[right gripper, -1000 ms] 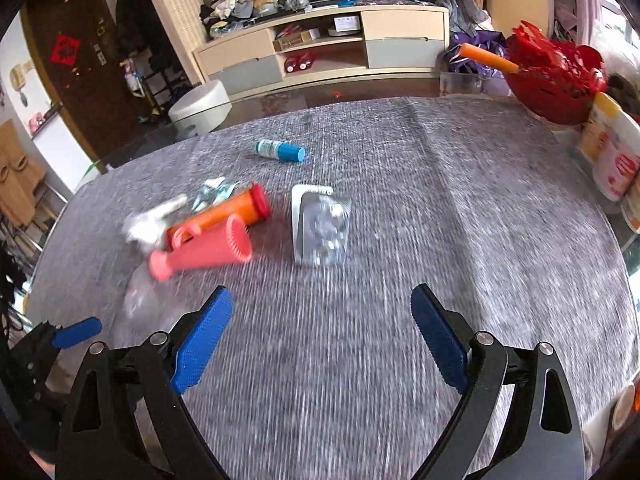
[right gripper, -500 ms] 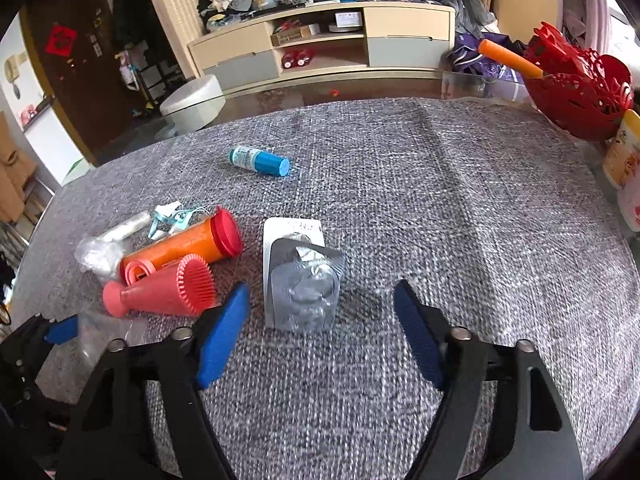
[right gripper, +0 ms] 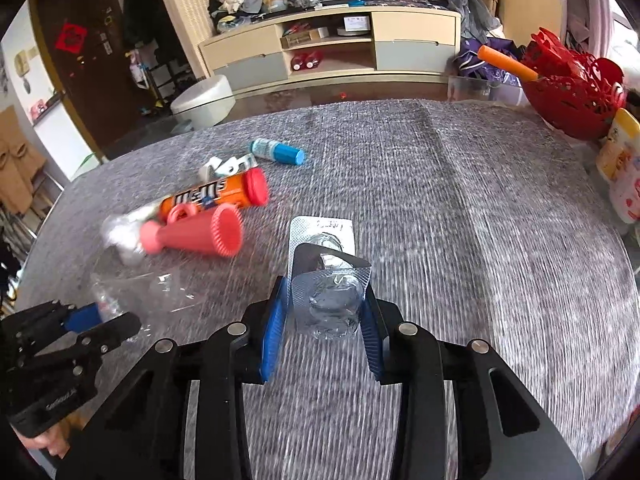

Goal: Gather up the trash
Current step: 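Grasp the clear plastic bag with the left tool while the right tool grasps the blister pack, then lower the plastic bag and blister pack below the table edge to the grey bin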

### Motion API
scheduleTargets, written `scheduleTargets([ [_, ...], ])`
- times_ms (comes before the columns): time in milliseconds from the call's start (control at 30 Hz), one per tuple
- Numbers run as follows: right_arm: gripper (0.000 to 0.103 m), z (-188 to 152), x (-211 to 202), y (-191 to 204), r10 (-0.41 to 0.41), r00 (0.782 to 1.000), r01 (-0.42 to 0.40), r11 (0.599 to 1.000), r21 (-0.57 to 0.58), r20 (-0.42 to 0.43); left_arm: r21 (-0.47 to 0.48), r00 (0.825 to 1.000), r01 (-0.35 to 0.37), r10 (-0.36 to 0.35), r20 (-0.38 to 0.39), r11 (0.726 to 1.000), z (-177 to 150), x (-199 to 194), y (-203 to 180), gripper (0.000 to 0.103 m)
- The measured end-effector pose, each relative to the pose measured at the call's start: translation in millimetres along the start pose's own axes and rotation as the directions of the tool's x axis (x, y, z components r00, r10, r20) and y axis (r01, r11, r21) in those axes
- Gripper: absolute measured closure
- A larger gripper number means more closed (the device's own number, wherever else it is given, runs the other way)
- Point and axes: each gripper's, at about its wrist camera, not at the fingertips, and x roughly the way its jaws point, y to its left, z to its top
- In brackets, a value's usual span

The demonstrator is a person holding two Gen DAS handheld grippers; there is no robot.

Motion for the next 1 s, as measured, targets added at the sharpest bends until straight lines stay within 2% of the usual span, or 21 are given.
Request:
scheduleTargets([
  [233, 0.067, -21, -32, 18, 0.028, 1.000, -0.027, 0.999, -0.033, 0.007, 0.032, 1.000, 0.023, -0.023, -0.012, 0.999, -30, -21, -14, 0.080],
  [267, 0.067, -26, -37, 20, 0.031, 1.000, -0.030, 0.999, -0.040, 0.007, 0.033, 1.000, 0.026, -0.026, -0.011, 0.999, -33, -25, -15, 0.085],
  [633, 0.067, -91, -85, 49, 0.074, 0.997, -0.075, 0.994, -0.078, -0.019, 0.031, 0.999, 0.036, -0.037, 0.010, 0.999, -101, -85, -25, 0.089],
  [1000, 0.067, -159, -94, 64, 0.104, 0.990, -0.113, 0.990, -0.089, -0.096, 0.029, 0.998, 0.058, -0.058, 0.011, 0.998, -170, -122, -36, 0.090],
])
